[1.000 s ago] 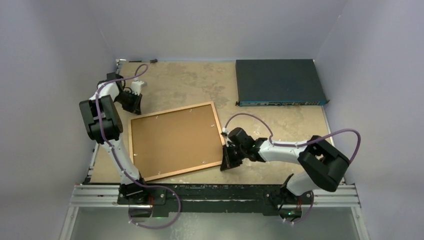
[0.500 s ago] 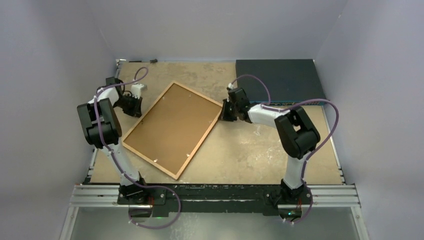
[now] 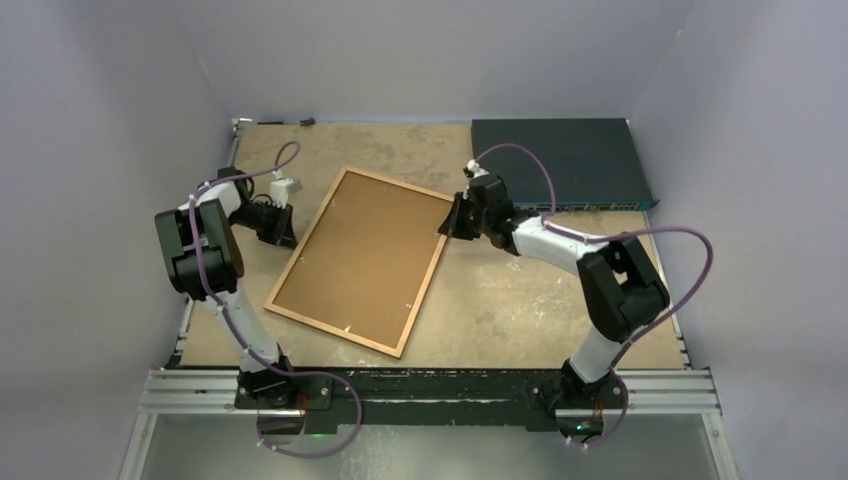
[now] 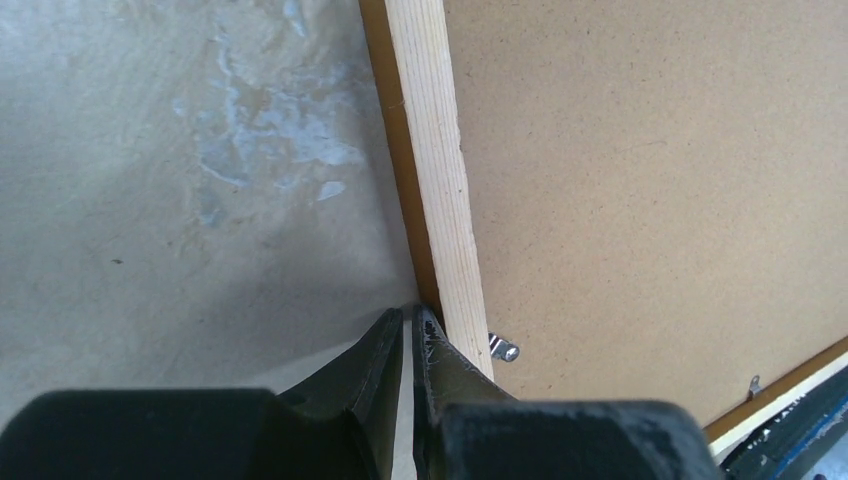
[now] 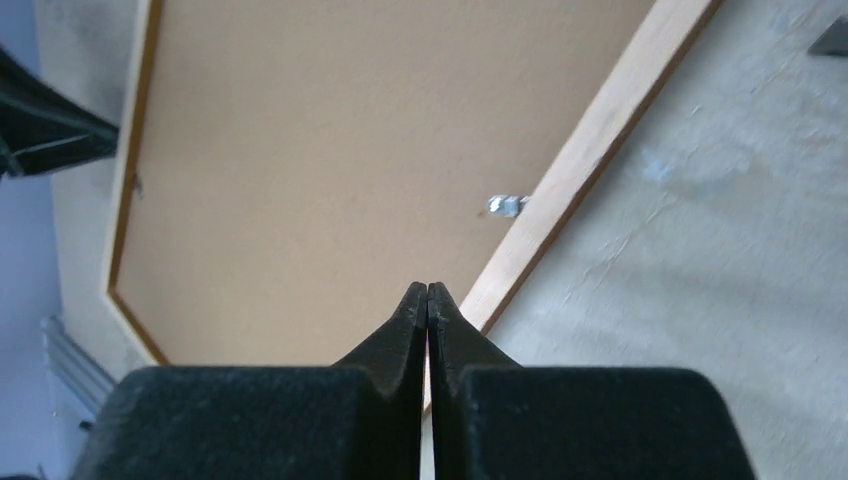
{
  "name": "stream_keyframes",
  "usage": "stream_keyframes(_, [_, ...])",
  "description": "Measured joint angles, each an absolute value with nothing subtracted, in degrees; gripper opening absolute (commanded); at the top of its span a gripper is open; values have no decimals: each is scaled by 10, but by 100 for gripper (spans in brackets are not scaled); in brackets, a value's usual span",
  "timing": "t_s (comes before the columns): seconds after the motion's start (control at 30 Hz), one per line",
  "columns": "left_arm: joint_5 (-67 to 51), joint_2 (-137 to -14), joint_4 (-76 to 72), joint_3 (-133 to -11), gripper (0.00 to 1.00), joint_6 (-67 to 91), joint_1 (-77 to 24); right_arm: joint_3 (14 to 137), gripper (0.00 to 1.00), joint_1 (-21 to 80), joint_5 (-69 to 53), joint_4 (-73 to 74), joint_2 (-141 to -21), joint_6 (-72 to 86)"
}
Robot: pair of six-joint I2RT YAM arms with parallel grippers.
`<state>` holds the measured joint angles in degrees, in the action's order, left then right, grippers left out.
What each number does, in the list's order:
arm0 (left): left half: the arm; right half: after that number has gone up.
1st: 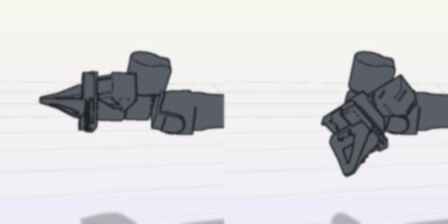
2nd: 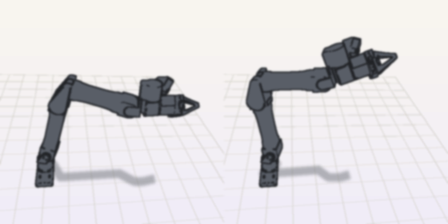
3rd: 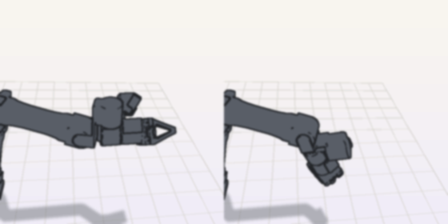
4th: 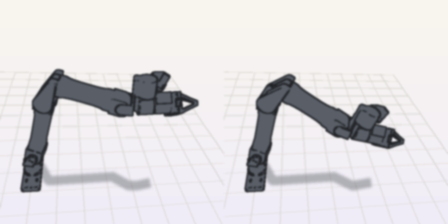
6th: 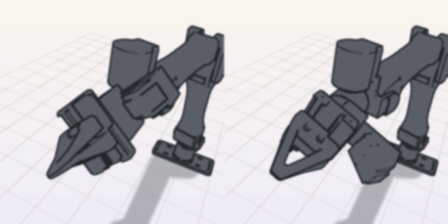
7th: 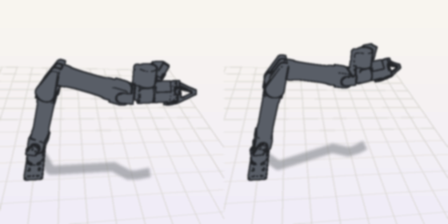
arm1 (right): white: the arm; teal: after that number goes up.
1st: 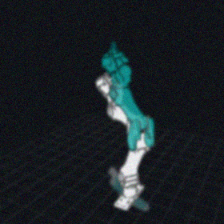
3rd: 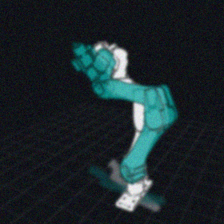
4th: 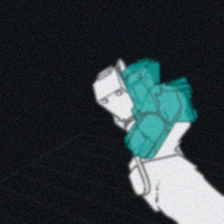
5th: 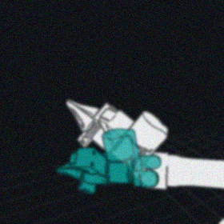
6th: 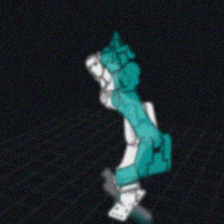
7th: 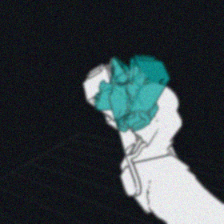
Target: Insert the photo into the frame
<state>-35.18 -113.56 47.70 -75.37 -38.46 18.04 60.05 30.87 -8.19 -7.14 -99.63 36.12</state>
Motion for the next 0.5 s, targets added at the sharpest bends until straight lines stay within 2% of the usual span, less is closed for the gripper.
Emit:
stream_keyframes(0.17, [-374,-1133,497,-741,8,-383,175,572,18,351,-84,-79,-942,371])
stream_keyframes(0.27, [-365,-1119,517,-724,24,-378,175,594,25,399,-89,-78,-953,371])
stream_keyframes(0.3, [-355,-1114,523,-723,30,-373,175,612,27,417,-93,-79,-964,371])
stream_keyframes(0.37, [-322,-1094,530,-723,71,-362,176,652,33,444,-100,-84,-989,368])
stream_keyframes(0.4, [-301,-1079,535,-727,81,-360,178,675,37,459,-101,-87,-1004,365])
stream_keyframes(0.5, [-243,-1015,547,-761,90,-351,186,733,60,490,-105,-104,-1039,353])
